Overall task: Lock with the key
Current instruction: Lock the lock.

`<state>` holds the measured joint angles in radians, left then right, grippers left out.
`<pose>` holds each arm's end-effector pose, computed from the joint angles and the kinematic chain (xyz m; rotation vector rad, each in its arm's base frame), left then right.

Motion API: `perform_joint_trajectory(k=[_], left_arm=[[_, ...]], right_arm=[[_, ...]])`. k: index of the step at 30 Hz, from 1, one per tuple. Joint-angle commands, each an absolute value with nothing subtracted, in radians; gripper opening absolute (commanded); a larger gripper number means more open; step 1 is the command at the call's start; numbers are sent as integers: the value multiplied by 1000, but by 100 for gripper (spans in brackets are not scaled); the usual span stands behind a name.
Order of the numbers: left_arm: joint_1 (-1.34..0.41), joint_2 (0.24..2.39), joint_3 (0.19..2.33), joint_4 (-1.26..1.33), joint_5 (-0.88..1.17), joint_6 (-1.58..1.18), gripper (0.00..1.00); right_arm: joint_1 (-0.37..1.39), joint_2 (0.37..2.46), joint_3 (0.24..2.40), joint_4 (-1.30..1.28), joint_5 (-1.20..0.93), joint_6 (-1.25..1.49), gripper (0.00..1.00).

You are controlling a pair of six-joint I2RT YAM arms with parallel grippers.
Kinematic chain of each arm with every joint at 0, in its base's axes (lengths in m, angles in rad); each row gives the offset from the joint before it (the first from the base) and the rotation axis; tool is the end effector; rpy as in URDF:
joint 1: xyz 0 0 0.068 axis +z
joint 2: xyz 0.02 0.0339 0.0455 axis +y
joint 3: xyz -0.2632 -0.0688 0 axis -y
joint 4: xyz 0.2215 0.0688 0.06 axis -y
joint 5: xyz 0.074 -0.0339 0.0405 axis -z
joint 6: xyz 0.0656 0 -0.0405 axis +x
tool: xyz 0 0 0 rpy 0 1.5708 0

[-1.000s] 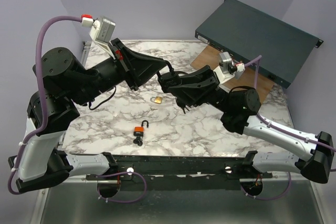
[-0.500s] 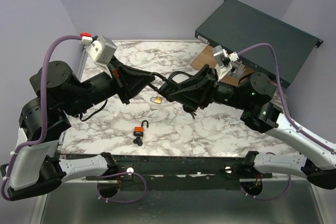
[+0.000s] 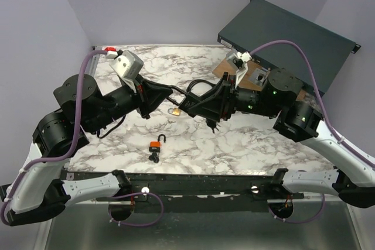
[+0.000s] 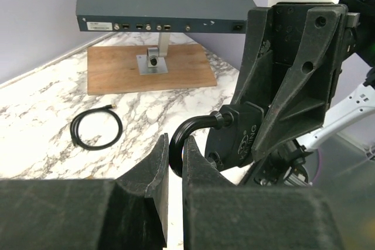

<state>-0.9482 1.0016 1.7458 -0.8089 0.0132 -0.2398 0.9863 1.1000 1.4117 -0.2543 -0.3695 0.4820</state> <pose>0.0808 -0.1140 0.5204 0.6054 1.6066 -0.9100 0.1060 0.2032 0.4809 -0.7374 1.5361 1.4179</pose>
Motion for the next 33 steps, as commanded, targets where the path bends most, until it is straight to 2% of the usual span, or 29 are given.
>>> perform_joint_trajectory(k=[1,20,33], left_arm=[[-955,967,1629,-767,14,-222,0],[-1058,864,1387,-512,-117,-152,0],[-1106,865,1369,-480,-15,-232,0]], right_arm=[[986,1124,1508,-166,-396,528,1],[987,1212,1570,-131,-415,584,1],[987,1248,1567,-103,-219,543,1]])
